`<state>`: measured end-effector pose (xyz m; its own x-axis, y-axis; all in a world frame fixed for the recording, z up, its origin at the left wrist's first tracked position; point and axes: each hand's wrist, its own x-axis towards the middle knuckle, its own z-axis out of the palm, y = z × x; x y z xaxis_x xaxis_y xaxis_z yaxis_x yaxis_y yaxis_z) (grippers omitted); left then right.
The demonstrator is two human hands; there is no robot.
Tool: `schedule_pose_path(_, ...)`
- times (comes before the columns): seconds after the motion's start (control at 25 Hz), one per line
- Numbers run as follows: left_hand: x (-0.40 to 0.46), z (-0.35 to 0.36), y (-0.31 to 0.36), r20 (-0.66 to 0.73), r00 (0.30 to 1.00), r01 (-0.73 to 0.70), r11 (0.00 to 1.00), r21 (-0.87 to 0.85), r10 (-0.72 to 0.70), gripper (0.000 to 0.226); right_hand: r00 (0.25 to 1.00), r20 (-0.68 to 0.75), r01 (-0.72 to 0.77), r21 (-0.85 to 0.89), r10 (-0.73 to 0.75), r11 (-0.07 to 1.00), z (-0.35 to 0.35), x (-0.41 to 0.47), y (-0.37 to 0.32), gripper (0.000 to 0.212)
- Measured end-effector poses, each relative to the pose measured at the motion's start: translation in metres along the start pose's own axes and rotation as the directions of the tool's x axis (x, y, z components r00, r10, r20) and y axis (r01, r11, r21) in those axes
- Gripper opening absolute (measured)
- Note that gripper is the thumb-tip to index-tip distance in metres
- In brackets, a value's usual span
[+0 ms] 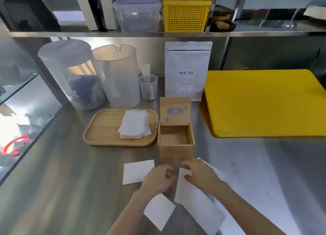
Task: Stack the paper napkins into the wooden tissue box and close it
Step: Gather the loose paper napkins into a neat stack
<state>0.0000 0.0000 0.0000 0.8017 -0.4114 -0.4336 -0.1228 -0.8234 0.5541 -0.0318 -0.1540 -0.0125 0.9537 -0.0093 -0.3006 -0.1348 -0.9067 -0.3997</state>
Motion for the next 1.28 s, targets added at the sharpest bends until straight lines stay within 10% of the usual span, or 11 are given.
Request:
schedule_pose_path(0.6,0.014,0.049,0.006,-0.062,0.996,0.064,0.993,0.098,-0.059,0.038,0.996,-0.089,-0.036,-0.077,0.03,0.996,0.019,0.011,-0.001,0.02)
schedule_pose_path(1.28,0.0,0.01,-0.003,-0.299,0.95,-0.003,0.958,-0.288,-0.087,0.026,0.979,-0.203,0.029,0.231,0.019,0.973,-0.001,0.0,-0.005,0.021)
